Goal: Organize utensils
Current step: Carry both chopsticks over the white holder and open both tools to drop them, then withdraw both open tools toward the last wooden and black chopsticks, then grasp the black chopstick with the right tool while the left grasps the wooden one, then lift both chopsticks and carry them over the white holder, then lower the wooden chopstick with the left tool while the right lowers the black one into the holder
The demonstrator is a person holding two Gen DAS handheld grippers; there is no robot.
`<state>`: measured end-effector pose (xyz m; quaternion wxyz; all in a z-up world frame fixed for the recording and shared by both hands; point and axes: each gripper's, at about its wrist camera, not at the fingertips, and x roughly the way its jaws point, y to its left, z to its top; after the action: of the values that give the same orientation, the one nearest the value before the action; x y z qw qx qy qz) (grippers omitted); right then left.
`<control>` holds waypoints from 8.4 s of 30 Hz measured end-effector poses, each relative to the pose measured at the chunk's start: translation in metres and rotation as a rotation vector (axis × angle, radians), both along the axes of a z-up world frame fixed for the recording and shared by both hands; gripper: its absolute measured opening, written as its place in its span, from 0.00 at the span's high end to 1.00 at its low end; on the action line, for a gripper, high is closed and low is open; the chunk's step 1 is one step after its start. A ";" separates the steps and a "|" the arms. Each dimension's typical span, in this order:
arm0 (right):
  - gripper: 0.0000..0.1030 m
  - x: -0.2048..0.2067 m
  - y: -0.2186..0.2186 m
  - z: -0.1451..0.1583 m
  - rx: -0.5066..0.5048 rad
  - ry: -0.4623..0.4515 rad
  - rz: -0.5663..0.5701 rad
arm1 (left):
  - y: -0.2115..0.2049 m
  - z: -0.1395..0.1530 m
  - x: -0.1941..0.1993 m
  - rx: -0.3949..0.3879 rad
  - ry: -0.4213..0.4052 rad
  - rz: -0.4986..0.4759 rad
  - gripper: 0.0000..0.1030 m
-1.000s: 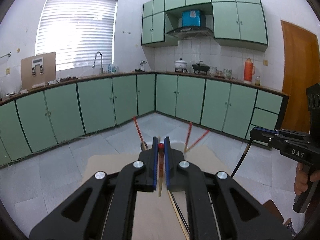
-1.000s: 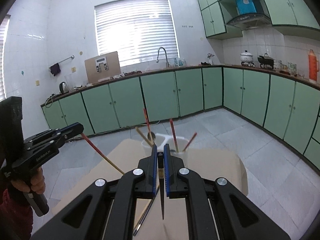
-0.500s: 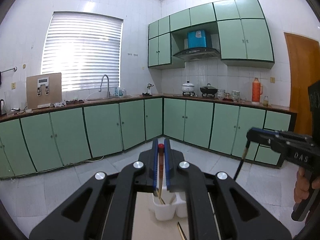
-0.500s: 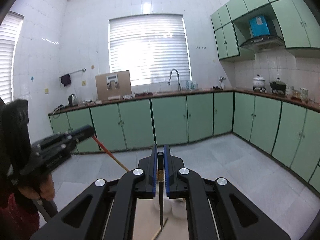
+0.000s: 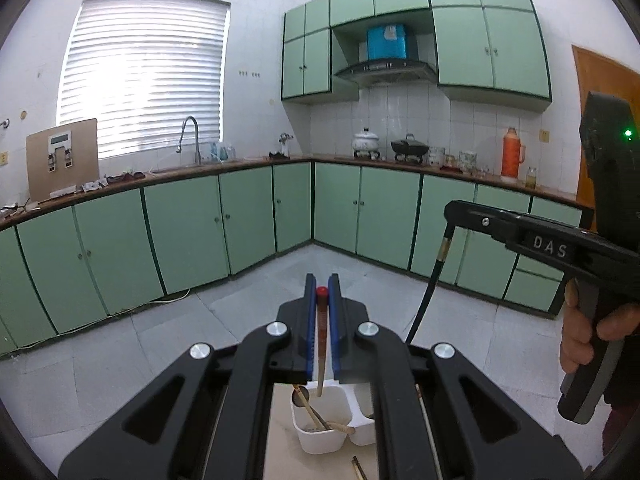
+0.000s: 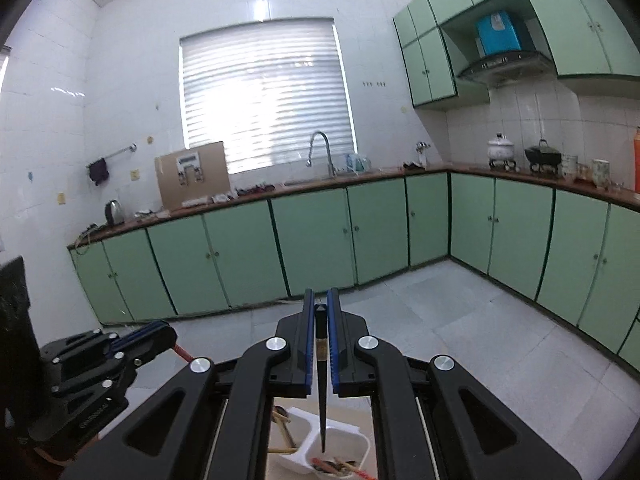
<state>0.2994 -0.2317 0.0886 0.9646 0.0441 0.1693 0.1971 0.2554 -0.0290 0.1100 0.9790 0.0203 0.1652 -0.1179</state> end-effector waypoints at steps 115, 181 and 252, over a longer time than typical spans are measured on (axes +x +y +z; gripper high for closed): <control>0.94 -0.243 0.070 -0.292 -0.213 0.427 -0.046 | 0.050 -0.255 -0.188 0.086 0.364 0.170 0.13; 0.94 -0.242 0.003 -0.250 -0.125 0.313 -0.151 | 0.002 -0.219 -0.180 0.023 0.399 0.010 0.94; 0.83 -0.144 0.000 -0.289 -0.196 0.633 0.015 | 0.058 -0.097 -0.137 -0.091 0.147 0.060 0.94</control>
<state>0.1550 -0.2318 -0.2006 0.8623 0.0087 0.4792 0.1635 0.1185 0.0285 0.0132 0.9673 -0.0380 0.2315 -0.0969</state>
